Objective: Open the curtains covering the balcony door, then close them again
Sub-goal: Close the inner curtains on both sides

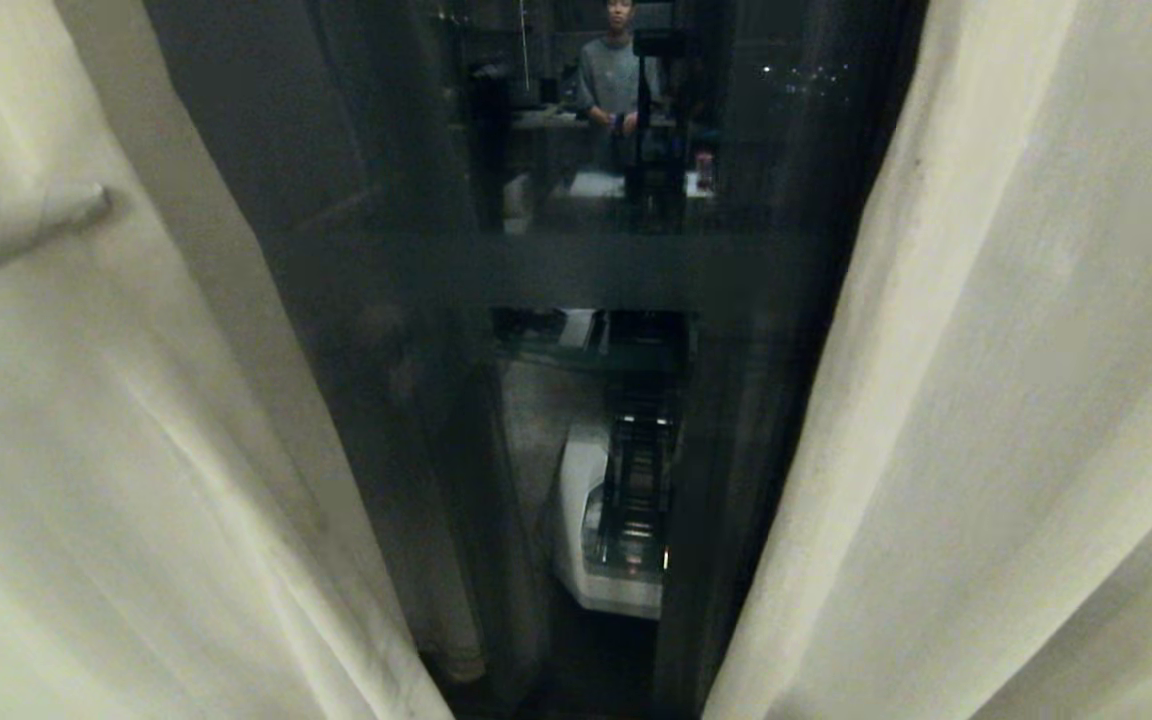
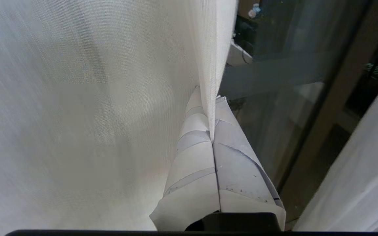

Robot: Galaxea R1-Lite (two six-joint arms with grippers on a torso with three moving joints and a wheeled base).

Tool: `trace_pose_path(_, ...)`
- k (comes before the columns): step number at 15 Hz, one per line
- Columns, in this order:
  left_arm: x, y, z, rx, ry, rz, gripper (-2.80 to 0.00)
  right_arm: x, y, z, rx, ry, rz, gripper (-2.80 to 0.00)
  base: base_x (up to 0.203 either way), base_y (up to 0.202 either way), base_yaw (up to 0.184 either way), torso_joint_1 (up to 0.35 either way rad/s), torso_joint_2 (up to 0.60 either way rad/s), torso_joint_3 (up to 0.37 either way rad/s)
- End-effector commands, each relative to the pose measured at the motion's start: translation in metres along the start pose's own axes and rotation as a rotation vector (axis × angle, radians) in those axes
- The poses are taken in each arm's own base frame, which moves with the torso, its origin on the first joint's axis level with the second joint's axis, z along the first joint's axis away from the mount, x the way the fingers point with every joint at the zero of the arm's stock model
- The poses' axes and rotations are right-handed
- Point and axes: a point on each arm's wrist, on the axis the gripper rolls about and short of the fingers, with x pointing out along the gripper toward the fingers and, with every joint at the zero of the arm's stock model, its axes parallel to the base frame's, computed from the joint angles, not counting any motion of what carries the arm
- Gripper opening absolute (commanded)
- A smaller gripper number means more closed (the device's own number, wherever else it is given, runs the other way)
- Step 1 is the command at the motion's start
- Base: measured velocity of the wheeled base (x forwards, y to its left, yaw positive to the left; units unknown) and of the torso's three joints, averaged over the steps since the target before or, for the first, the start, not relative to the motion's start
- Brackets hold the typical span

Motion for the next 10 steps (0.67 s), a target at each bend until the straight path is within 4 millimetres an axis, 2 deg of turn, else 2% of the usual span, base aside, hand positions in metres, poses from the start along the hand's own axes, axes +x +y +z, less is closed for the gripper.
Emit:
trace_pose_path(1,-0.0038,-0.0012,-0.0013,0.0,-0.003,-0.002,-2.8,0.0,0.0,-0.0001,-0.001,0.0,0.001,-2.8,0.0,-0.195,0.005,-0.002,0.0,0.001)
trace_pose_path(10,-0.0075,-0.0044,-0.0014,0.002,-0.01,-0.018,-2.8,0.0,0.0,-0.0001,-0.001,0.0,0.001,-2.8,0.0,-0.19,0.001,0.002,0.0,0.001)
